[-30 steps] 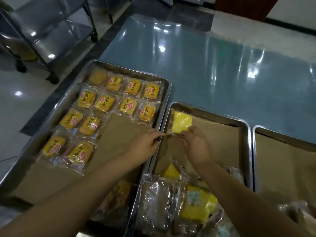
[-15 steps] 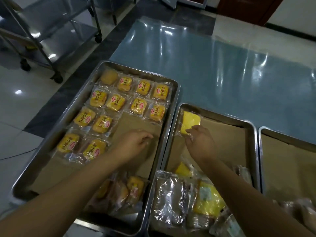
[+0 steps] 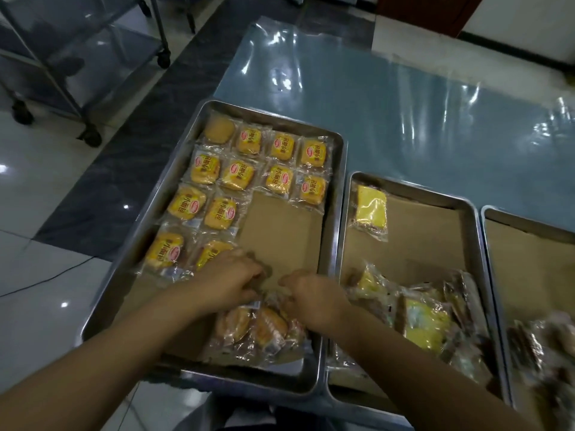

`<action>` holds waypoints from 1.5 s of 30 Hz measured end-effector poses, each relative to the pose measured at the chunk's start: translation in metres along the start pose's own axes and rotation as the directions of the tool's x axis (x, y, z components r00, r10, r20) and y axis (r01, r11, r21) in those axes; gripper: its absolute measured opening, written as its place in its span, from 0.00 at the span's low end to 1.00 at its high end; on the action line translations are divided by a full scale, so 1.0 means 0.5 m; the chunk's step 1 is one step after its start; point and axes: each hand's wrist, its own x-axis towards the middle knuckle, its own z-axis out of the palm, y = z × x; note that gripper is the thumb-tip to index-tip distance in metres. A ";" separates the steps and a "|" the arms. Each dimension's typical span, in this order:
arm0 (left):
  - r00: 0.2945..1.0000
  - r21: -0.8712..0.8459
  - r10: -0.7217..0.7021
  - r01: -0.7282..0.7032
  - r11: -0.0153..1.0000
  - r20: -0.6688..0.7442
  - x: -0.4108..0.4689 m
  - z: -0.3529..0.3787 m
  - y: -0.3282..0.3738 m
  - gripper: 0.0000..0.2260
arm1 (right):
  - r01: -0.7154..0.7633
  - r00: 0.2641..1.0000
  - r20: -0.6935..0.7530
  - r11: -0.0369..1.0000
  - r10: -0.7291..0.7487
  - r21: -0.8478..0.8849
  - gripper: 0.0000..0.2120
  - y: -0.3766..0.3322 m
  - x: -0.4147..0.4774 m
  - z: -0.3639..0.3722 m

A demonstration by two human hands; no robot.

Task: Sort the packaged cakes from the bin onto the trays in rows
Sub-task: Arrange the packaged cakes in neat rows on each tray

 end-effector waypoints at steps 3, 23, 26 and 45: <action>0.998 0.012 0.033 -0.033 0.999 0.048 -0.023 0.018 -0.016 0.24 | -0.029 0.997 0.072 0.998 0.025 0.047 0.11 -0.014 -0.005 0.013; 0.871 -0.961 -0.489 0.090 0.262 -0.052 0.033 -0.159 -0.043 0.04 | -0.095 0.993 -0.026 0.923 0.112 0.374 0.07 -0.023 0.005 0.059; 0.746 -0.899 -0.611 0.038 0.437 -0.265 0.077 -0.139 -0.035 0.04 | -0.109 0.992 -0.015 0.897 0.127 0.429 0.04 -0.020 0.010 0.064; 0.970 0.225 0.134 -0.088 0.970 -0.201 0.120 -0.002 -0.059 0.25 | -0.241 0.783 -0.198 0.580 0.590 0.778 0.07 0.075 0.038 -0.053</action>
